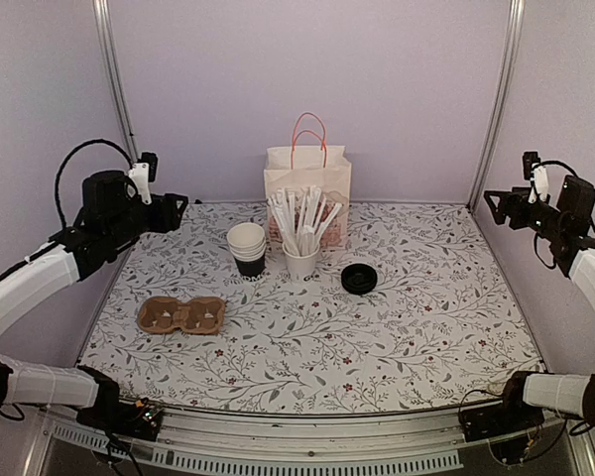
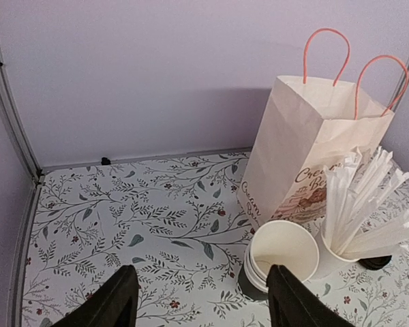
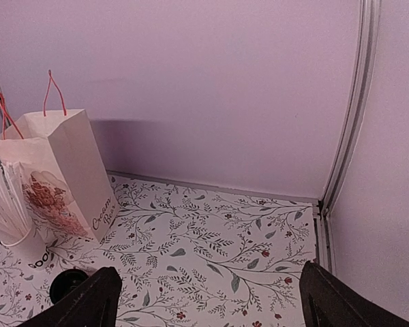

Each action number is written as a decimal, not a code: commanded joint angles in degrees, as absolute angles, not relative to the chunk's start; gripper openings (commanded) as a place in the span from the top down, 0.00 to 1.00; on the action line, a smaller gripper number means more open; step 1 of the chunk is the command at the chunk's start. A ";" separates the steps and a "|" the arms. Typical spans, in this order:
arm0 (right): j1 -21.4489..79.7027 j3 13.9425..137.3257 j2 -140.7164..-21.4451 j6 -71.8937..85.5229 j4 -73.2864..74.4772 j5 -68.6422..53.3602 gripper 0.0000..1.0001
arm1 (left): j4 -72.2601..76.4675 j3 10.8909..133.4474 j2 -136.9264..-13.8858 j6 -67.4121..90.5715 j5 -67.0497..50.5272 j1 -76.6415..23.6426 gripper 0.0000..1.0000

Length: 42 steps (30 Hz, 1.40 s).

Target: Pack the takeout coffee

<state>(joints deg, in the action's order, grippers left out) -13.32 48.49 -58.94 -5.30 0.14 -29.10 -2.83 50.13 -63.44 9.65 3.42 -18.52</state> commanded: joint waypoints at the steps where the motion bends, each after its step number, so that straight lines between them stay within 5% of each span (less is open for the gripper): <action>1: -13.87 46.01 -60.04 -4.29 -4.81 -31.22 0.04 | 2.82 48.81 -65.38 8.51 1.07 -20.14 0.35; 10: -14.29 42.15 -59.83 -15.07 -4.80 -43.00 0.02 | -4.10 55.91 -72.39 11.99 3.14 -24.32 0.54; 24: -14.46 43.03 -62.40 -21.82 -2.04 -49.50 0.05 | -21.70 76.53 -89.87 20.87 11.00 -28.33 0.56; 42: -14.57 45.18 -64.45 -24.25 2.36 -52.30 0.08 | -43.11 93.21 -105.33 22.71 5.99 -28.60 0.69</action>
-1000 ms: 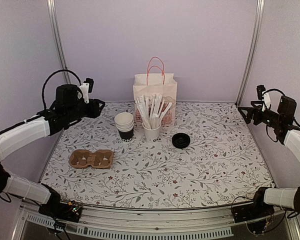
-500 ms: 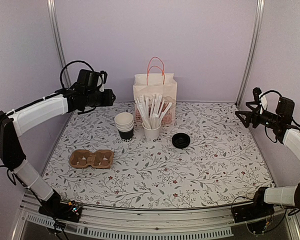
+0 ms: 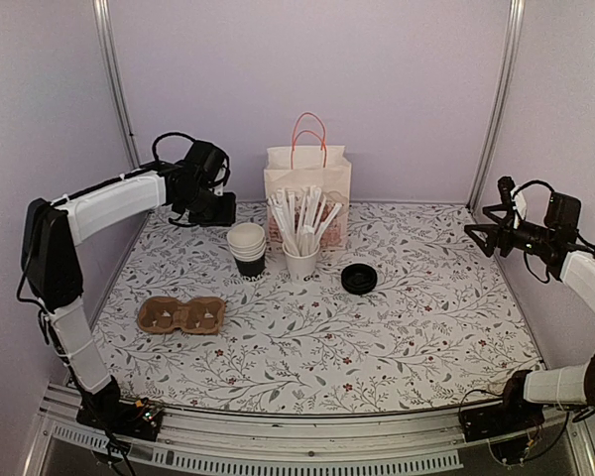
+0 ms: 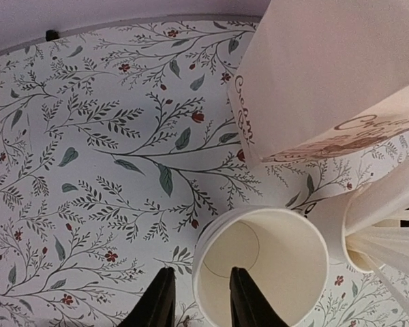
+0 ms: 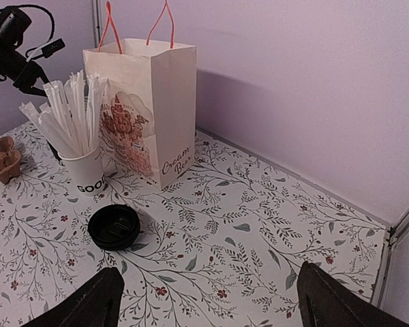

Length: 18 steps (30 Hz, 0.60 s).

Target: Pack the takeout coffee

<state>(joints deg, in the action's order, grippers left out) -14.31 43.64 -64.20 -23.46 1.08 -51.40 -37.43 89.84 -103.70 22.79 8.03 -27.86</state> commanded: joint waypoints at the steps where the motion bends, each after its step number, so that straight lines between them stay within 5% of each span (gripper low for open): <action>1: -14.57 45.18 -64.50 -24.30 2.42 -52.34 0.08 | -43.82 93.59 -105.52 22.64 6.31 -28.58 0.69; 10: -14.50 45.59 -65.18 -24.67 3.20 -52.81 0.09 | -46.49 94.72 -107.33 22.37 6.11 -28.45 0.56; 18: -14.51 45.88 -65.39 -25.35 4.00 -52.97 0.09 | -46.49 96.26 -110.19 22.41 4.93 -28.32 0.68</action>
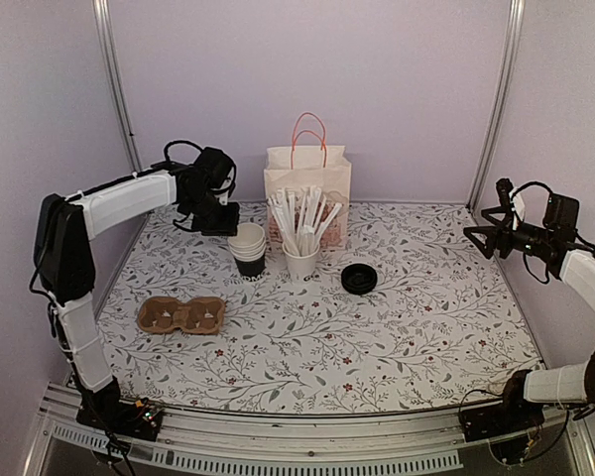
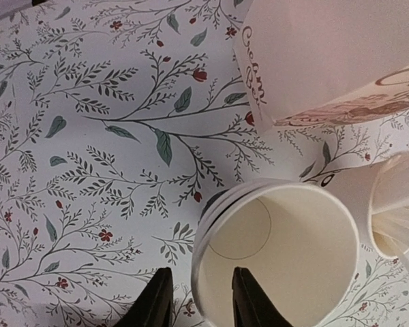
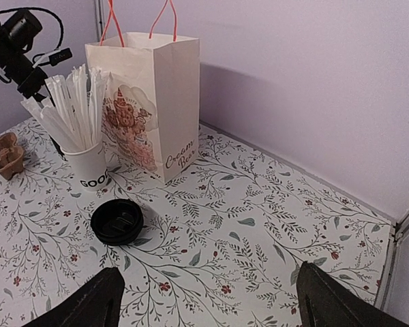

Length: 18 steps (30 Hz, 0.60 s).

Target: Pack the takeout coffee

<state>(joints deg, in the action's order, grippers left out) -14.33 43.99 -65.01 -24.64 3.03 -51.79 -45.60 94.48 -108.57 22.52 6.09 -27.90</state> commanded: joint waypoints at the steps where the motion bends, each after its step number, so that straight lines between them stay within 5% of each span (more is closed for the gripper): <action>1: -14.54 45.92 -65.39 -25.39 4.08 -53.07 0.09 | -46.49 96.44 -110.42 22.41 4.81 -28.35 0.69; 18: -14.54 47.01 -66.83 -26.44 6.17 -53.97 0.10 | -46.91 98.30 -111.46 22.25 4.61 -28.38 0.99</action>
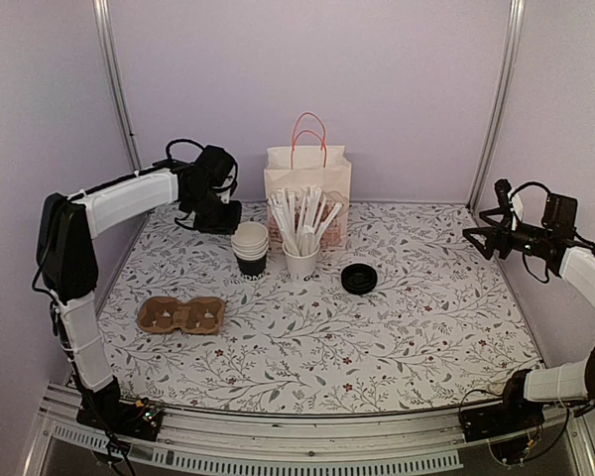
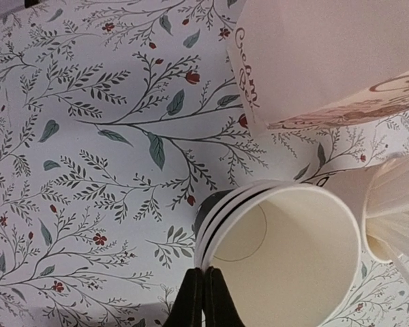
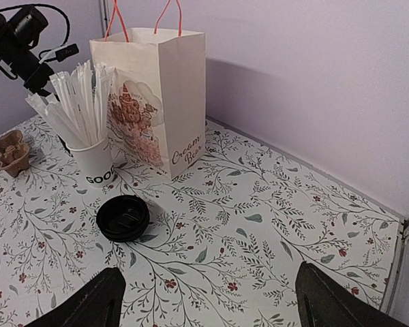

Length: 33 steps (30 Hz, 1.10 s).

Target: Pack the takeout coffee

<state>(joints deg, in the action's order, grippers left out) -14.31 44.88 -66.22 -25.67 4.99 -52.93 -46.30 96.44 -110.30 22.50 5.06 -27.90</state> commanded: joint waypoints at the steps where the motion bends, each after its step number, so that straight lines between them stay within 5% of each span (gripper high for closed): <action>1: -14.55 47.09 -66.91 -26.52 6.34 -54.03 0.10 | -46.93 98.39 -111.58 22.16 4.51 -28.33 1.00; 10: -14.52 47.45 -67.84 -26.62 7.02 -54.40 0.11 | -48.33 100.48 -110.27 20.85 2.96 -26.19 1.00; 21: -14.45 48.16 -68.77 -27.06 8.06 -54.70 0.12 | -35.77 90.55 -105.34 23.83 -20.57 -15.59 1.00; 29: -14.48 48.24 -68.97 -27.25 8.33 -54.75 0.13 | -41.45 93.98 -105.08 21.99 -10.85 -15.72 1.00; 33: -14.42 48.34 -69.15 -27.24 8.49 -54.93 0.13 | -35.60 89.53 -102.62 24.11 -20.83 -13.74 1.00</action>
